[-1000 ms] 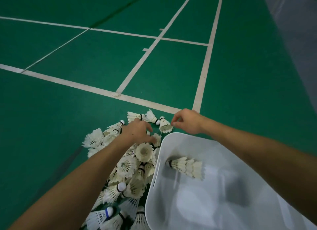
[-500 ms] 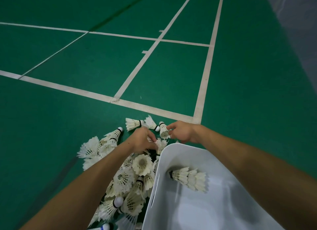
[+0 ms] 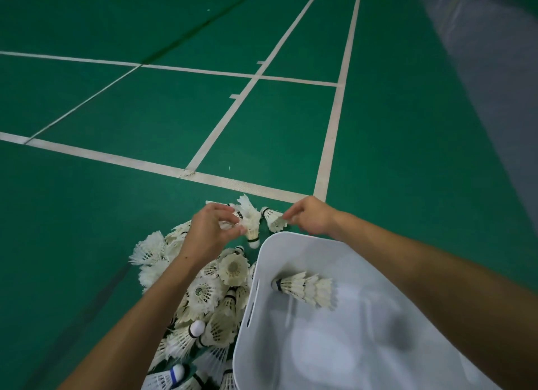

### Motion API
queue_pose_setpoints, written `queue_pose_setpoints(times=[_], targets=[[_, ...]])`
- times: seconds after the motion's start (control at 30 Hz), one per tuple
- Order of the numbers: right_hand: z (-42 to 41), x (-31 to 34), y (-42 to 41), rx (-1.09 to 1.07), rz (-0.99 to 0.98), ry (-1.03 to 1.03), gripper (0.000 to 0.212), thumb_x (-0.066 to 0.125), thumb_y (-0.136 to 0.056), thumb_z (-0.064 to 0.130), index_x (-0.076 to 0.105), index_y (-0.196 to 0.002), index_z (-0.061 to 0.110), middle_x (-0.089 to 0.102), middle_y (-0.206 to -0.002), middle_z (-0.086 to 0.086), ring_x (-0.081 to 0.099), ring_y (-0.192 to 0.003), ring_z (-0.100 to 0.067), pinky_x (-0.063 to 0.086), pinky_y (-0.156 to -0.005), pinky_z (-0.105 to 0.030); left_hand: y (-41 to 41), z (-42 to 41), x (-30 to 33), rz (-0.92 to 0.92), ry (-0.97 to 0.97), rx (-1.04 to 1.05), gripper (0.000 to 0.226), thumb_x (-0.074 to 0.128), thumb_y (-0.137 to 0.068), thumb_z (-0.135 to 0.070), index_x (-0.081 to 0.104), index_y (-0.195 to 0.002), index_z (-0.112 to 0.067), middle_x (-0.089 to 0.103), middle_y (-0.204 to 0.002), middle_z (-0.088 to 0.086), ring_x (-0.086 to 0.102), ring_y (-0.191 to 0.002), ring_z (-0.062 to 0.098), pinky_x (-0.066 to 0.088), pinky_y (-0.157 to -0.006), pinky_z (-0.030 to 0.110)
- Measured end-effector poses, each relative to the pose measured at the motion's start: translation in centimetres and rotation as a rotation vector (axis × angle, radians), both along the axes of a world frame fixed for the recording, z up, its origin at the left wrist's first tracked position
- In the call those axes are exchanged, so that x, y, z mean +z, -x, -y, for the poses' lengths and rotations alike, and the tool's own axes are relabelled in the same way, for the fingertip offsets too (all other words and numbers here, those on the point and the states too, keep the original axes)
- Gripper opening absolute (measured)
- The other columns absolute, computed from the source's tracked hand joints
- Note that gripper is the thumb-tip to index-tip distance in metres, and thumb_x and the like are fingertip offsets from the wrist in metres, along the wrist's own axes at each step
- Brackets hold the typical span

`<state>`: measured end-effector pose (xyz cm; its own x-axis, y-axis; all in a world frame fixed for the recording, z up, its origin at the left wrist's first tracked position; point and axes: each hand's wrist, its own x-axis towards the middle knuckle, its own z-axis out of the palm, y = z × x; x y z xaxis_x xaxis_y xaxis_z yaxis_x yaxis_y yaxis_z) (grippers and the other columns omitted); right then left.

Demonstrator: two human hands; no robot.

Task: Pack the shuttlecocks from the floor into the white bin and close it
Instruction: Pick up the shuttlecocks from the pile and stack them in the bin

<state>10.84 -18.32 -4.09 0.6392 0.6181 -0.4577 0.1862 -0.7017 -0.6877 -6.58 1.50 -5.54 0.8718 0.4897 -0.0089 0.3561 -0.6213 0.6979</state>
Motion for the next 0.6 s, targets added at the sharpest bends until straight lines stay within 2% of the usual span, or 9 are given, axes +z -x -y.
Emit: queue_pose_setpoints(times=[0.1, 0.17, 0.27, 0.3, 0.37, 0.43, 0.5, 0.6], targets=[[-0.1, -0.3, 0.2, -0.014, -0.096, 0.068, 0.040, 0.054, -0.100, -0.002, 0.069, -0.133, 0.015, 0.068, -0.111, -0.012, 0.065, -0.074, -0.020, 0.054, -0.067, -0.026, 0.3, 0.3, -0.6, -0.023, 0.000, 0.004, 0.019, 0.090, -0.080, -0.031, 0.082, -0.095, -0.021, 0.068, -0.127, 0.000, 0.064, -0.112, 0.017, 0.053, -0.102, 0.041], [-0.9, -0.7, 0.1, -0.020, -0.145, 0.055, 0.048, 0.049, -0.101, -0.002, 0.061, -0.144, 0.016, 0.065, -0.123, -0.016, 0.066, -0.083, -0.021, 0.057, -0.068, -0.026, 0.0, 0.4, -0.9, -0.032, 0.002, 0.017, 0.020, 0.091, -0.080, -0.031, 0.082, -0.095, -0.021, 0.068, -0.127, 0.000, 0.064, -0.113, 0.017, 0.053, -0.103, 0.041], [-2.5, -1.5, -0.7, 0.047, -0.217, 0.074, 0.061, 0.047, -0.100, -0.003, 0.047, -0.156, 0.022, 0.052, -0.153, -0.015, 0.060, -0.127, -0.031, 0.056, -0.098, -0.039, -0.8, 0.7, -1.5, -0.042, 0.001, 0.031, 0.020, 0.091, -0.080, -0.030, 0.083, -0.096, -0.019, 0.068, -0.124, -0.001, 0.063, -0.109, 0.014, 0.050, -0.097, 0.032], [-3.1, -1.8, -1.2, 0.096, -0.239, 0.104, 0.065, 0.047, -0.099, -0.004, 0.043, -0.158, 0.022, 0.047, -0.158, -0.013, 0.057, -0.133, -0.031, 0.054, -0.106, -0.041, -1.1, 0.7, -1.7, -0.044, -0.001, 0.036, 0.021, 0.091, -0.081, -0.029, 0.083, -0.097, -0.018, 0.068, -0.124, -0.002, 0.062, -0.107, 0.012, 0.047, -0.094, 0.029], [-3.6, -2.2, -2.1, 0.131, -0.263, 0.142, 0.068, 0.048, -0.096, -0.008, 0.040, -0.159, 0.016, 0.042, -0.163, -0.010, 0.052, -0.139, -0.032, 0.051, -0.110, -0.045, -1.5, 0.8, -2.0, -0.047, -0.005, 0.045, 0.021, 0.090, -0.082, -0.028, 0.083, -0.098, -0.017, 0.067, -0.124, -0.003, 0.060, -0.106, 0.010, 0.043, -0.093, 0.025], [-3.7, -2.5, -3.0, 0.071, -0.297, 0.114, 0.066, 0.051, -0.094, -0.012, 0.045, -0.156, 0.010, 0.044, -0.161, -0.010, 0.051, -0.140, -0.034, 0.053, -0.107, -0.046, -1.5, 0.8, -2.0, -0.050, 0.003, 0.057, 0.021, 0.090, -0.082, -0.029, 0.083, -0.099, -0.018, 0.066, -0.124, -0.006, 0.059, -0.106, 0.008, 0.044, -0.094, 0.026], [-3.4, -2.4, -3.3, 0.012, -0.329, 0.048, 0.059, 0.055, -0.095, -0.009, 0.053, -0.150, 0.011, 0.053, -0.152, -0.010, 0.055, -0.133, -0.031, 0.053, -0.106, -0.048, -1.4, 0.9, -1.6, -0.038, 0.018, 0.057, 0.020, 0.089, -0.082, -0.030, 0.082, -0.097, -0.020, 0.065, -0.122, -0.009, 0.061, -0.107, 0.008, 0.050, -0.098, 0.032], [-3.0, -2.0, -3.1, -0.065, -0.375, -0.033, 0.048, 0.054, -0.099, -0.002, 0.061, -0.141, 0.019, 0.063, -0.134, -0.006, 0.059, -0.112, -0.021, 0.049, -0.101, -0.042, -0.9, 1.1, -0.5, -0.008, 0.041, 0.065, 0.017, 0.088, -0.082, -0.030, 0.081, -0.096, -0.023, 0.065, -0.122, -0.009, 0.062, -0.110, 0.010, 0.054, -0.104, 0.038]])
